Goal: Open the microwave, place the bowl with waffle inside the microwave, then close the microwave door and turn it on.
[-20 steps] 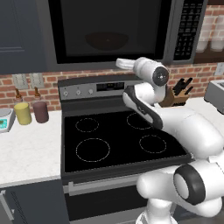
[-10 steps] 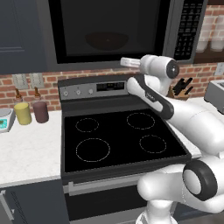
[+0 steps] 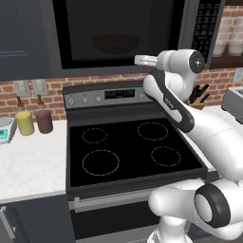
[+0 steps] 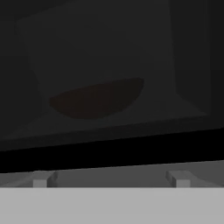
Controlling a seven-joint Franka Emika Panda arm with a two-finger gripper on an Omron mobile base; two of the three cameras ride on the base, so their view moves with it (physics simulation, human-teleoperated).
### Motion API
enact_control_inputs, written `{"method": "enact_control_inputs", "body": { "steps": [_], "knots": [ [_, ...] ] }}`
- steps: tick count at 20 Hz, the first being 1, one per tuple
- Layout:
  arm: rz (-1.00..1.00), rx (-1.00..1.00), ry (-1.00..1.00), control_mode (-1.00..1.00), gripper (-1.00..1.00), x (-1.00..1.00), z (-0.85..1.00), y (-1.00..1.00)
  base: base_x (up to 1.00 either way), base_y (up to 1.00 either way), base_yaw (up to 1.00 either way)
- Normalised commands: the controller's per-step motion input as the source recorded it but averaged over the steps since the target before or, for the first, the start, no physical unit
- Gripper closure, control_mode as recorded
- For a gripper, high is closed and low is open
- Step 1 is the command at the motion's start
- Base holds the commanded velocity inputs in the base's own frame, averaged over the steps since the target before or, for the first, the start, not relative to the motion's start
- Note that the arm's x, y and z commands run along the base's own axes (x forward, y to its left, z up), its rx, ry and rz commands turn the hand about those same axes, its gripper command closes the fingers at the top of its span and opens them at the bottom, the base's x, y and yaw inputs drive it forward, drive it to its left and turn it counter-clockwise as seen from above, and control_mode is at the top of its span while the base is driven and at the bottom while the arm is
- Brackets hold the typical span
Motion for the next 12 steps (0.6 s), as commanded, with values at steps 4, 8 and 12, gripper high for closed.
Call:
{"method": "enact_control_inputs", "body": {
  "steps": [4,8,12],
  "knots": [
    [0.0,-0.01,0.03,-1.0,-1.0,-0.82,0.36,-0.42,0.0,0.0,0.0],
    [0.0,-0.02,0.0,-1.0,-1.0,-0.72,0.07,-0.64,0.0,0.0,0.0],
    [0.0,-0.03,0.0,-1.0,-1.0,-0.52,0.01,-0.73,0.0,0.0,0.0]
  ]
}}
